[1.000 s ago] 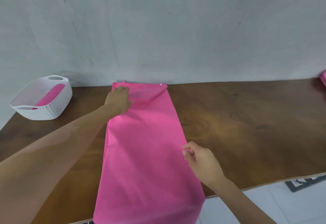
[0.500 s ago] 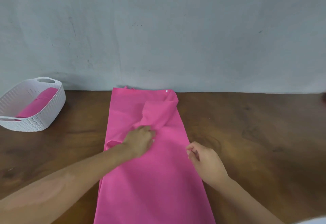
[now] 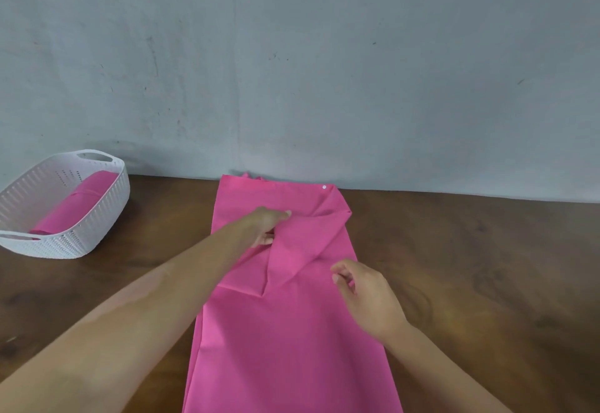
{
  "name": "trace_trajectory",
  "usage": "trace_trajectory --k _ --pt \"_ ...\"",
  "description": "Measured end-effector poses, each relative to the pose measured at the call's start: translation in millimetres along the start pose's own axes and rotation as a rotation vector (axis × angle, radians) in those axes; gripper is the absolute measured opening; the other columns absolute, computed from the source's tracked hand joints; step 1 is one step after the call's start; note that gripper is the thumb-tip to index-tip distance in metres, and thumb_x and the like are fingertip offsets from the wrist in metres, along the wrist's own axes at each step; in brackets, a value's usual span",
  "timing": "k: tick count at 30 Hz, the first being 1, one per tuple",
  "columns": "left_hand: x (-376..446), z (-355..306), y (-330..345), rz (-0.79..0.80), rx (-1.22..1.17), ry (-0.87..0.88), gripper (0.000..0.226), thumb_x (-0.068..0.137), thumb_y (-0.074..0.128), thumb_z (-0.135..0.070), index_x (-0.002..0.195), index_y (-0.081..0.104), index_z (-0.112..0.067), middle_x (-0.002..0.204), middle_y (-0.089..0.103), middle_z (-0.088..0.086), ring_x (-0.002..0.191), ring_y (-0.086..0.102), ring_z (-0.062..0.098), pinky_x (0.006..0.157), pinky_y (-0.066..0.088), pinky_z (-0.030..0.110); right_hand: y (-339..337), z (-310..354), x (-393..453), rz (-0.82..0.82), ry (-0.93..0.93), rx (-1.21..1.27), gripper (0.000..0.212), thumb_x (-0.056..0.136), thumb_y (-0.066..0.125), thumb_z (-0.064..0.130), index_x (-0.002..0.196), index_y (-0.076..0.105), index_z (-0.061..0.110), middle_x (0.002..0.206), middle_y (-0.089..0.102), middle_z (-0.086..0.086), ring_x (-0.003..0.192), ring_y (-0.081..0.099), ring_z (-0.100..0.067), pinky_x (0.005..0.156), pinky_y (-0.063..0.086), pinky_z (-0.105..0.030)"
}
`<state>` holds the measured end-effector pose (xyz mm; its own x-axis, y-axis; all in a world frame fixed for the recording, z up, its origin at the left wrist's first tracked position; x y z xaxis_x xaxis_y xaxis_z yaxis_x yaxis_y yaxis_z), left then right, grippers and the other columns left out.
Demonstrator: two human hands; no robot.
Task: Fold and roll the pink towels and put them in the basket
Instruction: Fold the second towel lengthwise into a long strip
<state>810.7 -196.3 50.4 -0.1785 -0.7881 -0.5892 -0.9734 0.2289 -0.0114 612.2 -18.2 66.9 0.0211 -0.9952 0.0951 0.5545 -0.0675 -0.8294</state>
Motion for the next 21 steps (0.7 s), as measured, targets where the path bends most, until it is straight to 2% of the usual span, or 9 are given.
trace_trajectory --k 4,5,7,9,11,13,16,18,21 --pt "15 -11 14 -0.005 0.029 0.031 0.026 0.084 0.080 -0.018 0.105 0.066 -0.008 0.119 0.068 0.008 0.106 0.061 0.024 0.092 0.051 0.035 -10 -6 27 0.003 -0.019 -0.014 0.018 0.100 0.054 0.020 0.114 0.065 0.026 0.101 0.066 0.017 0.091 0.061 0.000 0.080 0.051 -0.020" --pt "18 -13 15 -0.010 0.034 0.050 0.027 0.083 0.080 -0.016 0.105 0.067 -0.007 0.118 0.068 0.010 0.106 0.062 0.024 0.092 0.051 0.035 -13 -9 38 0.001 -0.016 -0.019 0.020 0.100 0.054 0.020 0.117 0.063 0.025 0.104 0.066 0.014 0.093 0.061 -0.001 0.082 0.052 -0.022" --pt "20 -15 12 0.005 0.045 0.085 0.043 0.082 0.082 -0.018 0.117 0.064 0.000 0.114 0.068 0.010 0.106 0.062 0.025 0.087 0.050 0.034 -21 -15 65 -0.031 -0.016 -0.039 0.030 0.099 0.053 0.018 0.128 0.058 0.023 0.112 0.064 0.008 0.100 0.061 -0.009 0.087 0.053 -0.033" --pt "20 -17 6 0.048 0.095 0.137 0.048 0.081 0.083 -0.021 0.118 0.061 0.002 0.106 0.066 0.009 0.103 0.061 0.024 0.084 0.050 0.033 -27 -20 99 -0.050 -0.043 -0.108 0.048 0.094 0.052 0.007 0.140 0.049 0.019 0.125 0.058 0.001 0.113 0.055 -0.018 0.095 0.051 -0.041" --pt "17 -18 -4 0.088 0.123 0.168 0.025 0.081 0.083 -0.019 0.093 0.063 -0.009 0.090 0.065 0.003 0.094 0.061 0.019 0.082 0.050 0.031 -31 -21 136 0.022 -0.059 -0.204 0.071 0.084 0.048 -0.008 0.149 0.041 0.019 0.138 0.049 -0.004 0.125 0.043 -0.024 0.104 0.044 -0.041" --pt "13 -21 -14 0.106 0.135 0.193 0.028 0.082 0.081 -0.016 0.074 0.054 -0.016 0.071 0.060 -0.005 0.080 0.058 0.012 0.078 0.048 0.027 -32 -18 168 0.187 -0.058 -0.325 0.082 0.080 0.046 -0.014 0.152 0.039 0.024 0.148 0.037 -0.003 0.134 0.031 -0.025 0.114 0.035 -0.038" --pt "18 -22 -40 0.072 0.188 0.231 0.039 0.077 0.086 -0.022 0.072 0.048 -0.018 0.073 0.054 0.002 0.078 0.055 0.015 0.080 0.047 0.031 -28 -27 207 0.417 -0.073 -0.551 0.075 0.084 0.046 -0.011 0.147 0.045 0.029 0.157 0.025 -0.003 0.144 0.017 -0.027 0.118 0.029 -0.041" --pt "27 -23 -61 0.033 0.265 0.247 0.043 0.070 0.090 -0.032 0.078 0.052 -0.013 0.082 0.056 0.005 0.081 0.055 0.017 0.080 0.046 0.033 -24 -37 227 0.484 -0.051 -0.624 0.070 0.086 0.047 -0.008 0.145 0.048 0.029 0.156 0.027 -0.006 0.146 0.015 -0.029 0.118 0.030 -0.043" --pt "37 -23 -88 -0.043 0.286 0.281 0.037 0.079 0.085 -0.023 0.091 0.066 0.006 0.100 0.059 -0.011 0.082 0.061 0.008 0.066 0.047 0.015 -19 -46 247 0.493 -0.033 -0.670 0.050 0.092 0.056 0.008 0.140 0.054 0.024 0.152 0.036 -0.007 0.143 0.020 -0.030 0.117 0.031 -0.045"
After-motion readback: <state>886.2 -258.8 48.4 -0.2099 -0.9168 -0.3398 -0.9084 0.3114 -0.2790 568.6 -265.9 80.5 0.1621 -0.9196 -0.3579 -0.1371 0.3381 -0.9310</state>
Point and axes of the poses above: each hand's wrist, its own x-axis towards the middle knuckle, its own y-axis out of the palm, z = x × y, the point moved 2 cm from there along x, towards the middle knuckle
